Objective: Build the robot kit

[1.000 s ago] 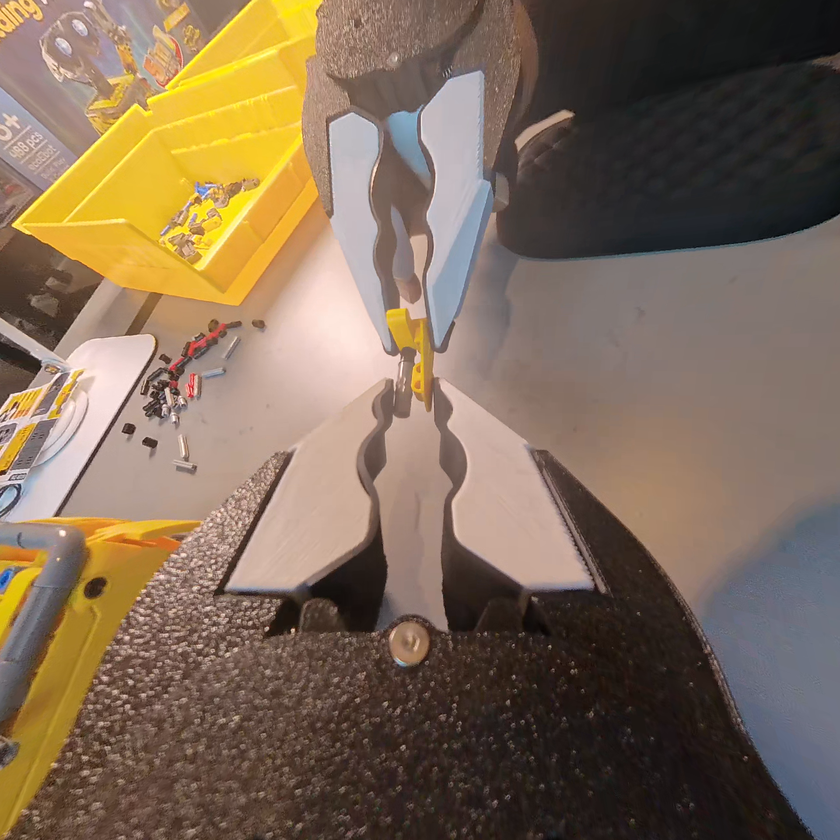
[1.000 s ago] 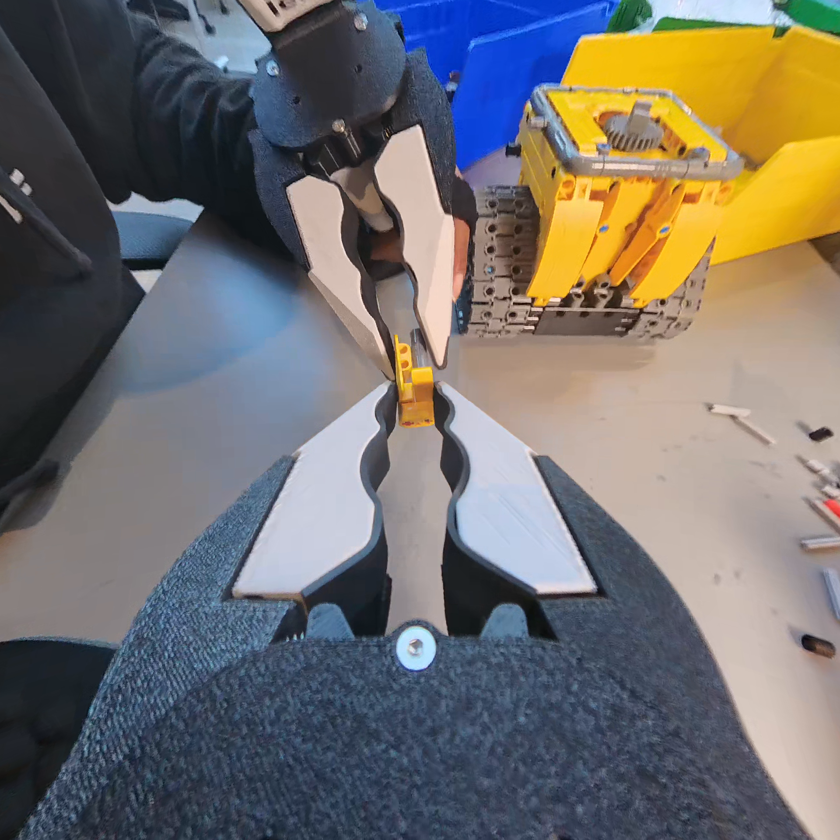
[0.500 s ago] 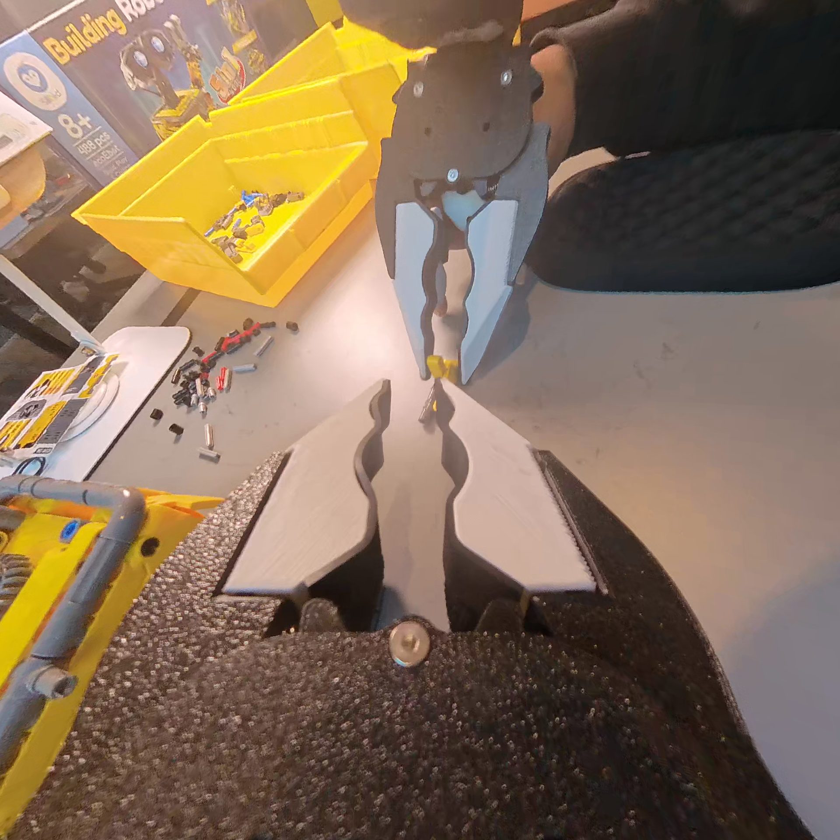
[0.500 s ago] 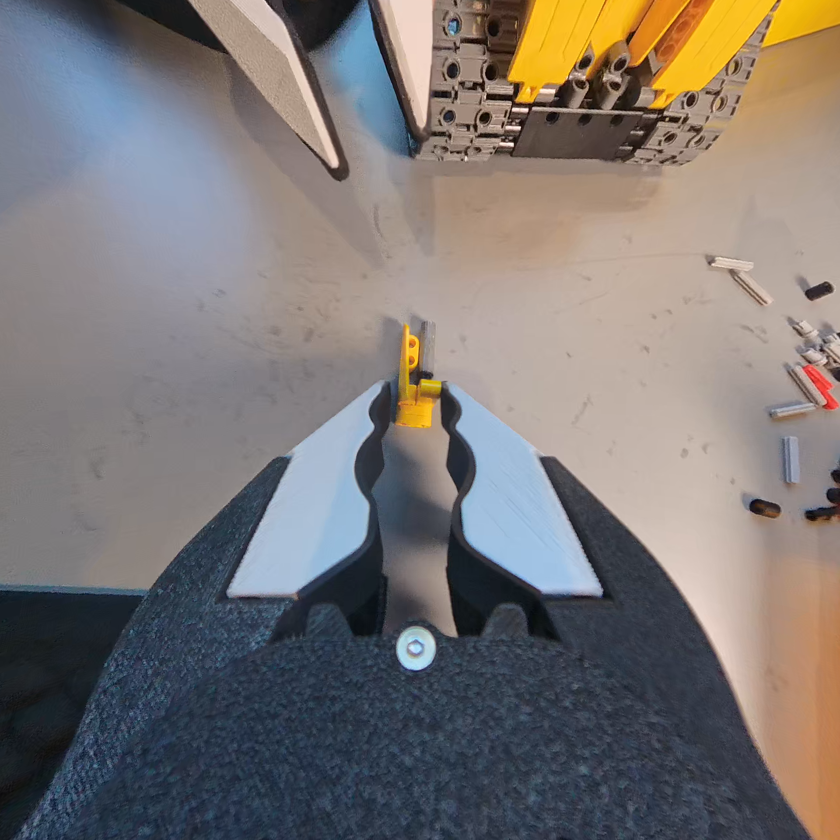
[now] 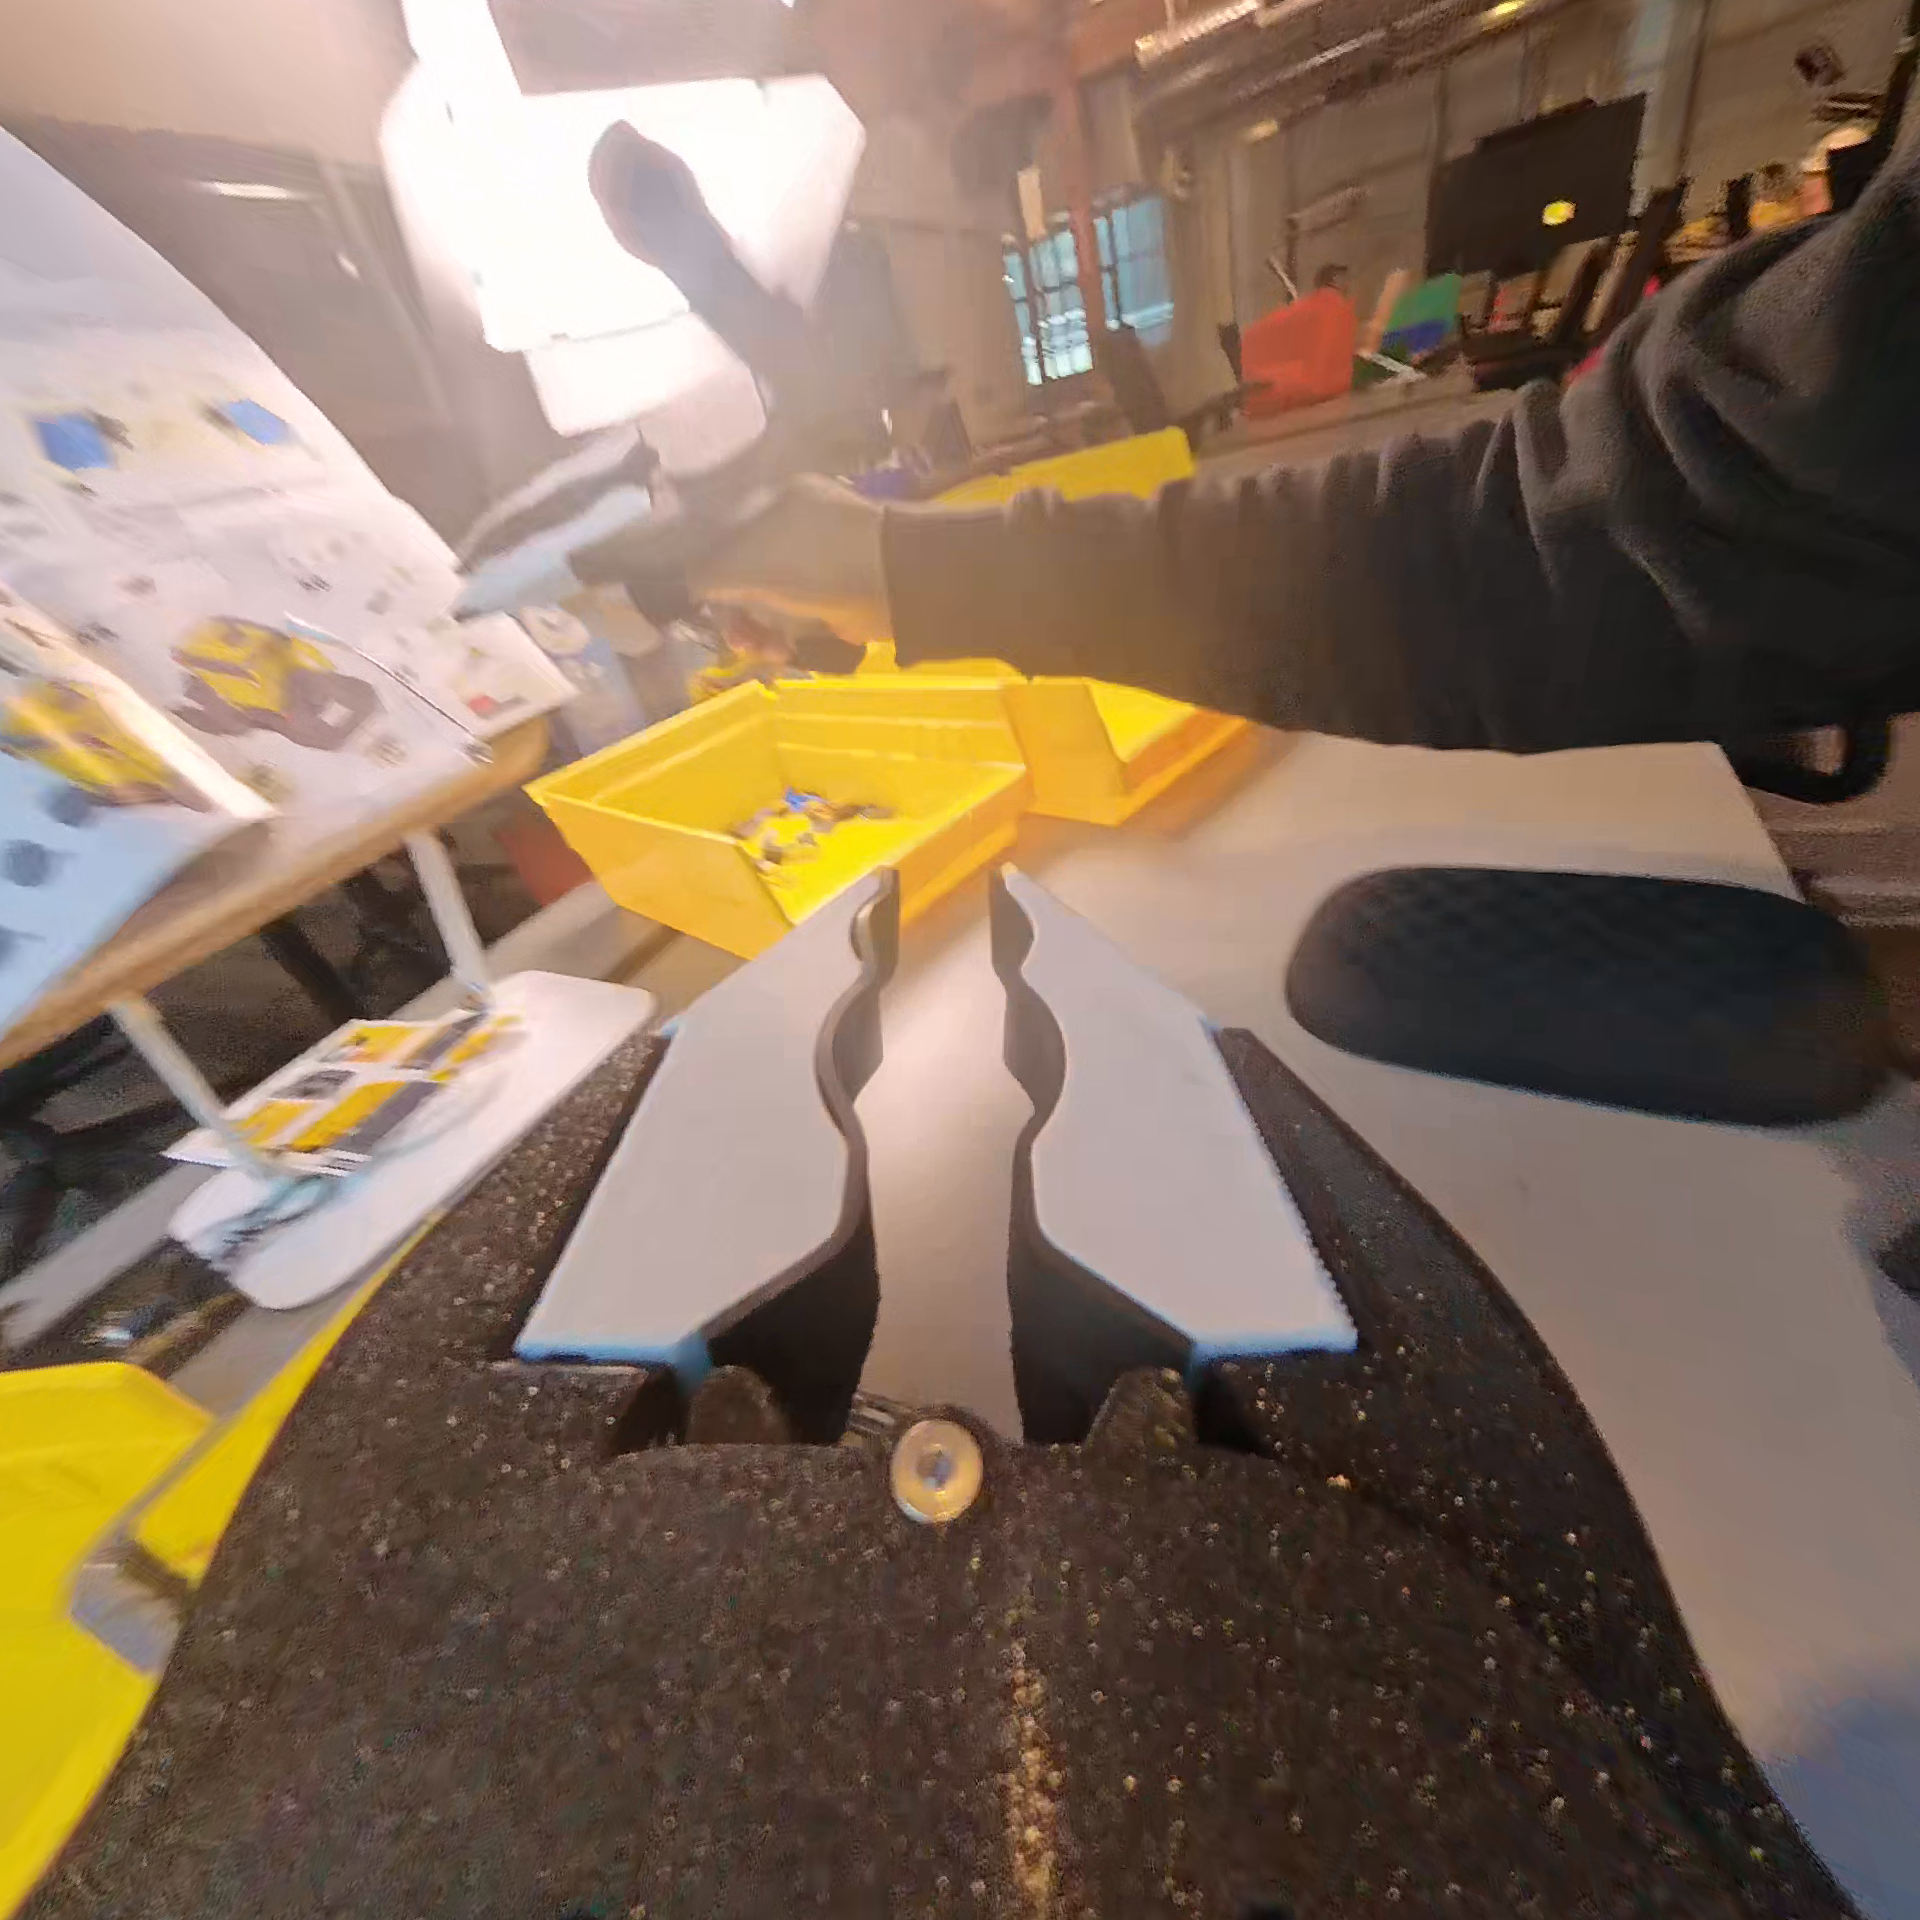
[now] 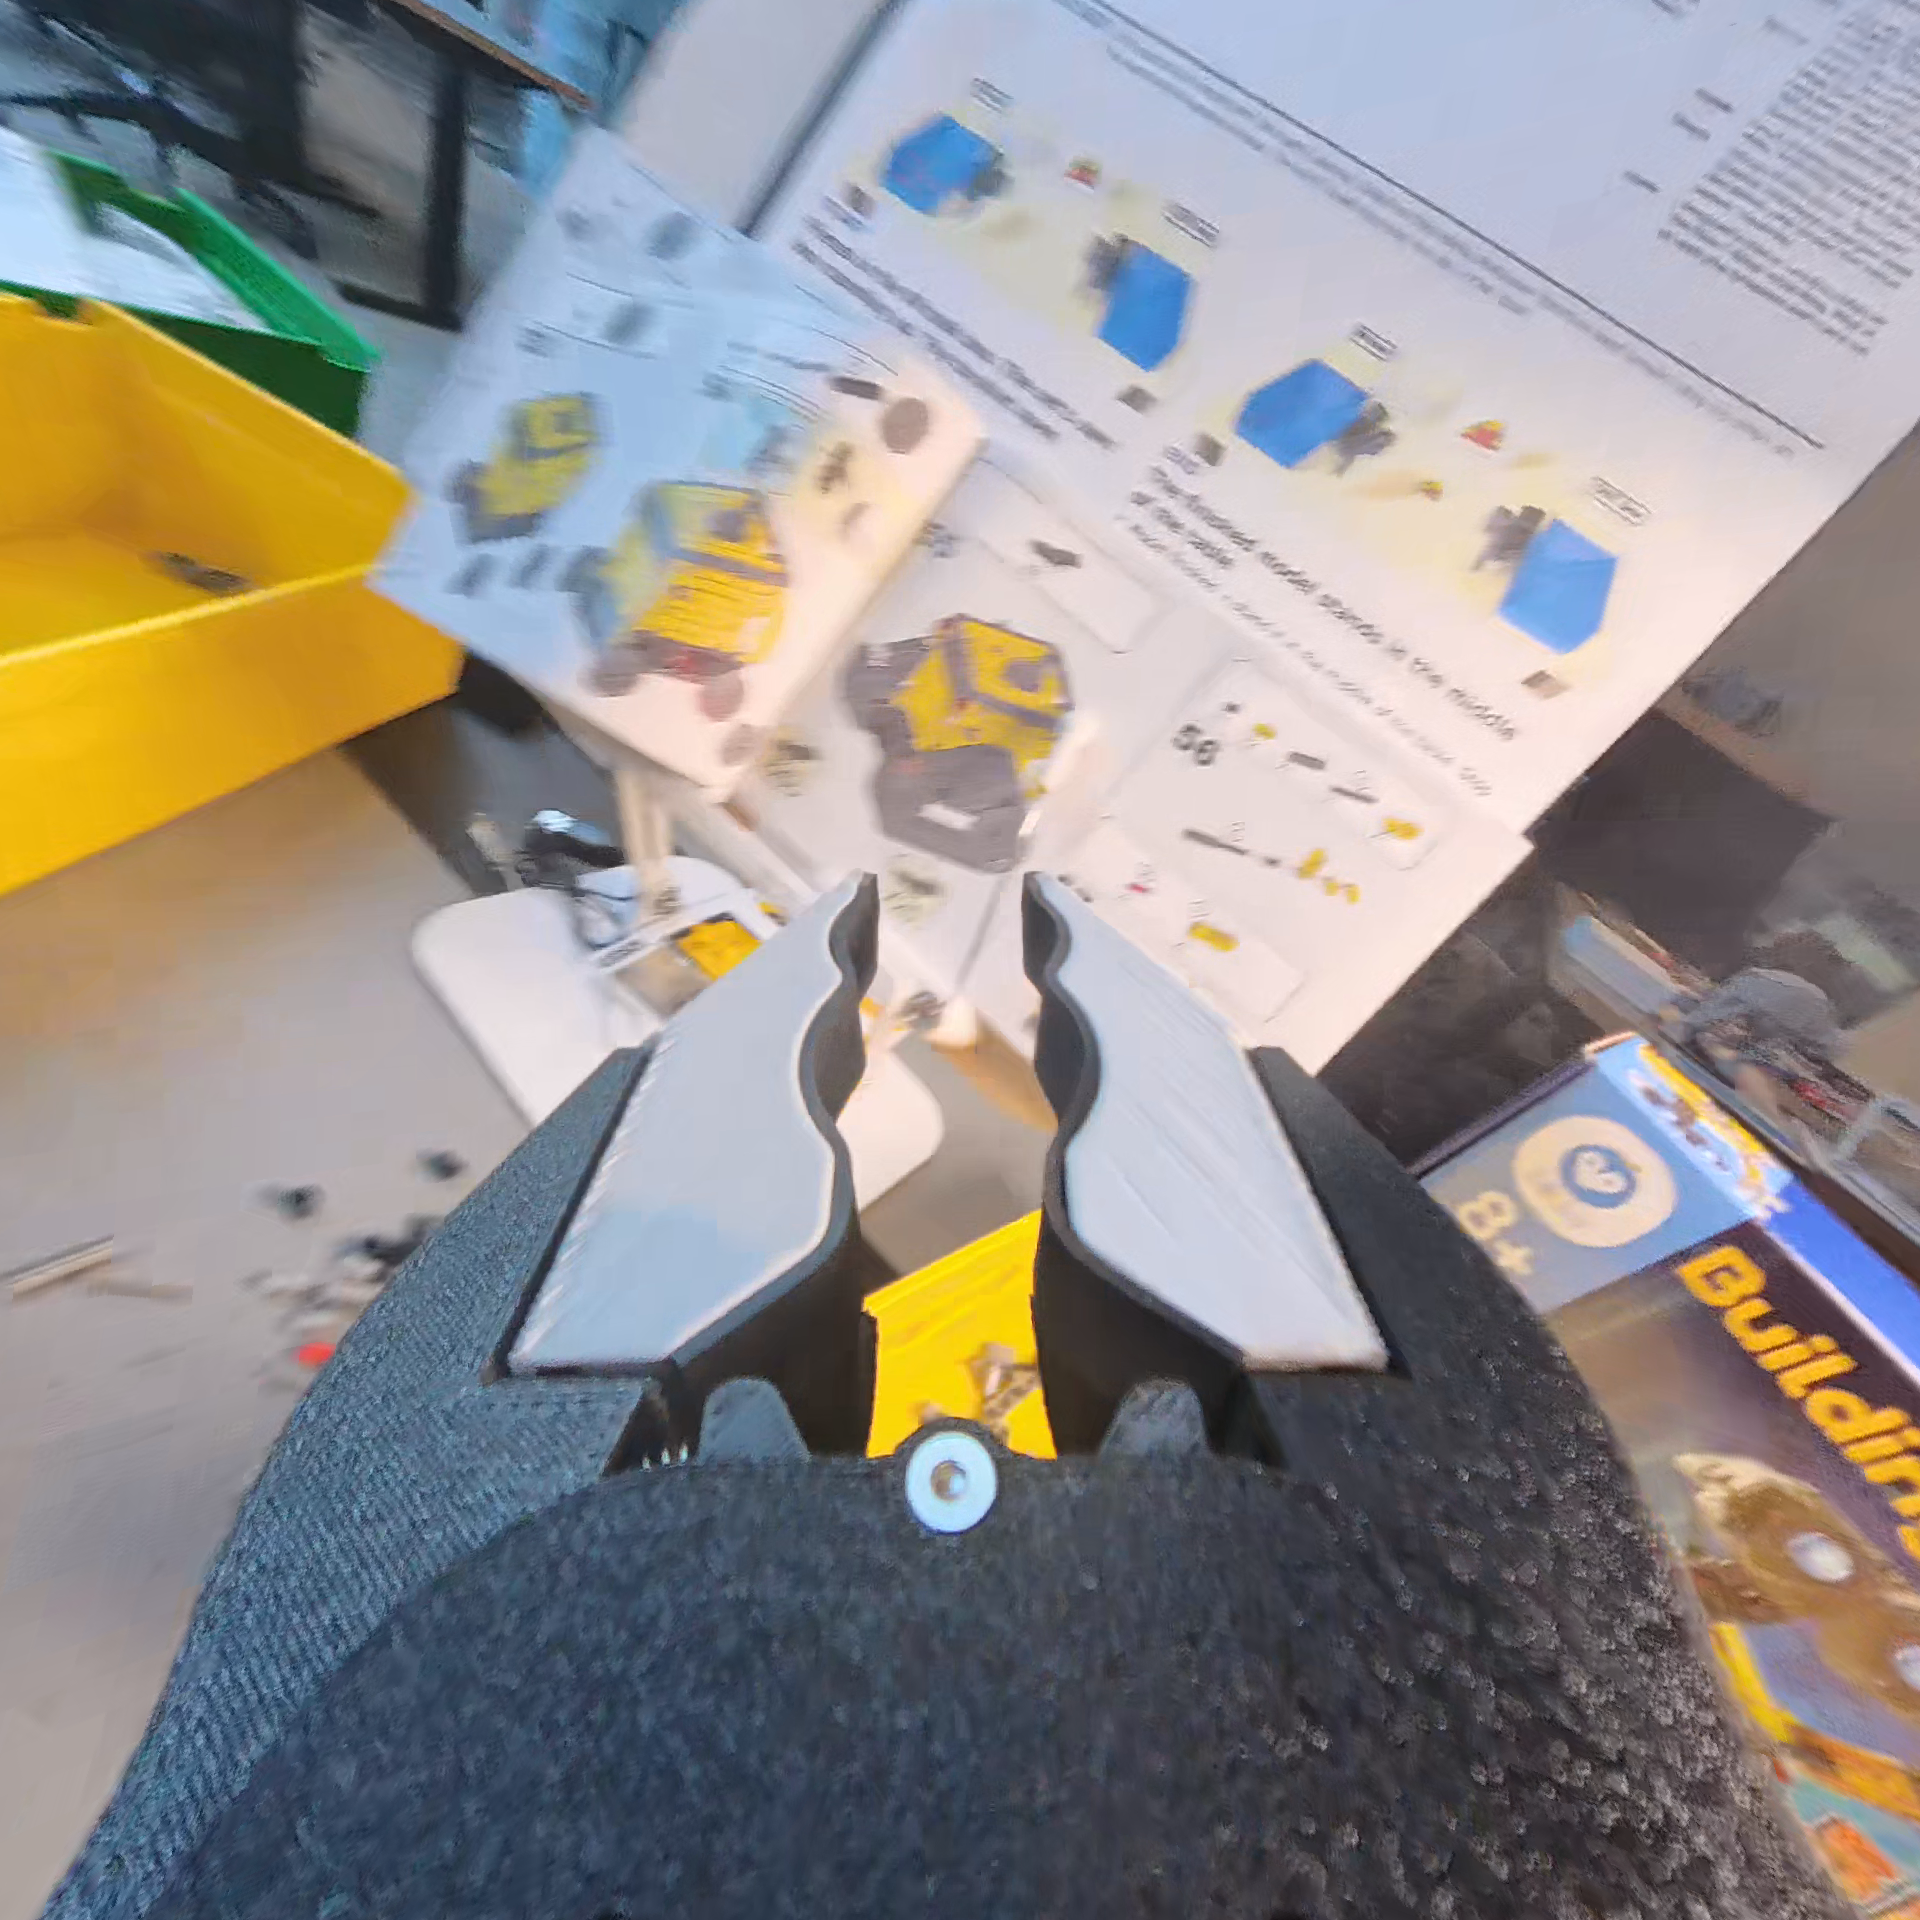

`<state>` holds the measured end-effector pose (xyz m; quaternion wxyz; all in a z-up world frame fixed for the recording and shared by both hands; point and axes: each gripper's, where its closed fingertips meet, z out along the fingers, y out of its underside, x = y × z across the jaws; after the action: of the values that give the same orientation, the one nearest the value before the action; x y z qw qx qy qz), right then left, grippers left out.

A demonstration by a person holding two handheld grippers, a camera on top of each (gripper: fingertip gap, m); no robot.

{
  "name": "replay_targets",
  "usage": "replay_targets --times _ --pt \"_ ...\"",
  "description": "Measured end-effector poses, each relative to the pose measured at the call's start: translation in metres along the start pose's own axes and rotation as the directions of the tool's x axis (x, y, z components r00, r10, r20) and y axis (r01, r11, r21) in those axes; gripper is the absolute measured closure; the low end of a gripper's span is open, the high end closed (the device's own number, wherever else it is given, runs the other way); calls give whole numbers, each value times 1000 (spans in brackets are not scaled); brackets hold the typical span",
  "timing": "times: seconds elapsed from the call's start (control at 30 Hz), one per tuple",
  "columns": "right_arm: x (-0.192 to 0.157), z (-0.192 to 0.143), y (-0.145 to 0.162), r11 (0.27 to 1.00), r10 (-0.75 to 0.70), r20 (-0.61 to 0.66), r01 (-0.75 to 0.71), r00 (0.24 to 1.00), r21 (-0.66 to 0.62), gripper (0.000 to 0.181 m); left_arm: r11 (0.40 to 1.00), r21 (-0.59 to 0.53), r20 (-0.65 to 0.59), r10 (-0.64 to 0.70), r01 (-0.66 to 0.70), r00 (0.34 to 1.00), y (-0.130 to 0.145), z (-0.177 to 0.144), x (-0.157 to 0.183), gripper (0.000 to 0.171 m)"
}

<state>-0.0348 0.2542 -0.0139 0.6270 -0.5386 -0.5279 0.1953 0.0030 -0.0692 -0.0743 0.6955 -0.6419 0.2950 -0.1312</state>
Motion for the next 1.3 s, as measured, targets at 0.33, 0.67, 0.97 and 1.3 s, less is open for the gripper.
replay_targets --times 0.33,0.67,0.97,1.3 --pt "25 76 14 994 -8 -61 2 998 -109 175 929 -367 191 29 44 981 -32 93 -190 145" --pt "55 46 46 988 78 -123 -93 989 -124 169 699 -665 310 578 -263 755 43 142 -345 156" --pt "54 22 89 845 511 -154 -527 846 -90 156 699 -655 294 585 -286 756 51 131 -347 159" --pt "71 -7 70 832 554 -156 -553 818 55 128 726 -640 291 533 -252 795 54 129 -345 155"
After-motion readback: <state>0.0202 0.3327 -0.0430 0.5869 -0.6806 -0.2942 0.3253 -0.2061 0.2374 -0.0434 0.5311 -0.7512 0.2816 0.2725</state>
